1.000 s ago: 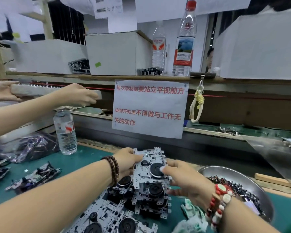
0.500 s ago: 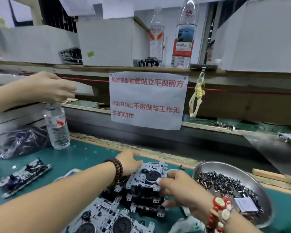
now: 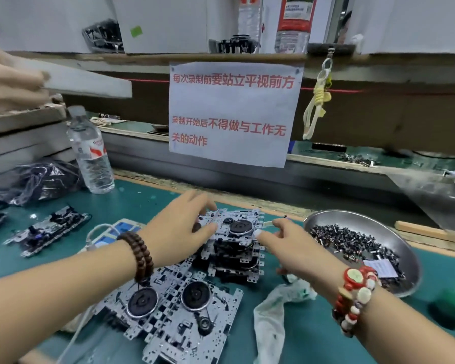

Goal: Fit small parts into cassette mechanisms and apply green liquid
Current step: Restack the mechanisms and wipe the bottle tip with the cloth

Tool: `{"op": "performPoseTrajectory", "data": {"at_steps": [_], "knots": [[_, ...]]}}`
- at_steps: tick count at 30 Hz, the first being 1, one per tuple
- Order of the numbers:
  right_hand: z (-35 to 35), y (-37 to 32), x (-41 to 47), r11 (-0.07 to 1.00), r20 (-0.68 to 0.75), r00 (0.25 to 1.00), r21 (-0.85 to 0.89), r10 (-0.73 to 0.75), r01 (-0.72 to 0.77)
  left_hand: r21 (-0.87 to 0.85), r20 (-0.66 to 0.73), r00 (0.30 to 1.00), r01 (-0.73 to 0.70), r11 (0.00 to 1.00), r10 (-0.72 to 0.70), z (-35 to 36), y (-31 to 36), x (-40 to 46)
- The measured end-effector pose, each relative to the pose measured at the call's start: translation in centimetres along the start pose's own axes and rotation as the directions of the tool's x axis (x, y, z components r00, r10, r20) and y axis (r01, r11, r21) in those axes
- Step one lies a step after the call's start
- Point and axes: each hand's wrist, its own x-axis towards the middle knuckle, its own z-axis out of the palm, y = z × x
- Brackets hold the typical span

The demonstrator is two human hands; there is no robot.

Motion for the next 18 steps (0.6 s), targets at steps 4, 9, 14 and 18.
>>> {"op": "performPoseTrajectory", "data": {"at_steps": [4, 9, 14, 18], "knots": [[-0.6, 1.7, -0.6, 1.0, -0.033, 0.999, 0.023, -0.018, 0.018, -0.036, 0.067, 0.997, -0.04, 0.999, 0.043, -2.1, -1.2, -2.7], [-0.1, 2.8, -2.1, 0.999, 0.033, 0.999, 0.029, -0.037, 0.036, -0.039, 0.156, 0.987, -0.014, 0.999, 0.02, -2.7, -2.1, -4.4], [3.6, 2.9, -4.4, 0.96, 0.224, 0.956, -0.162, -0.19, 0.229, 0.111, 0.474, 0.872, -0.2, 0.974, 0.125, -0.9, -1.2, -5.9], [5.5, 2.3, -4.9, 0.871, 0.265, 0.931, -0.358, -0.252, 0.338, 0.258, 0.652, 0.757, -0.275, 0.926, 0.043, 0.7, -1.0, -7.5]]}}
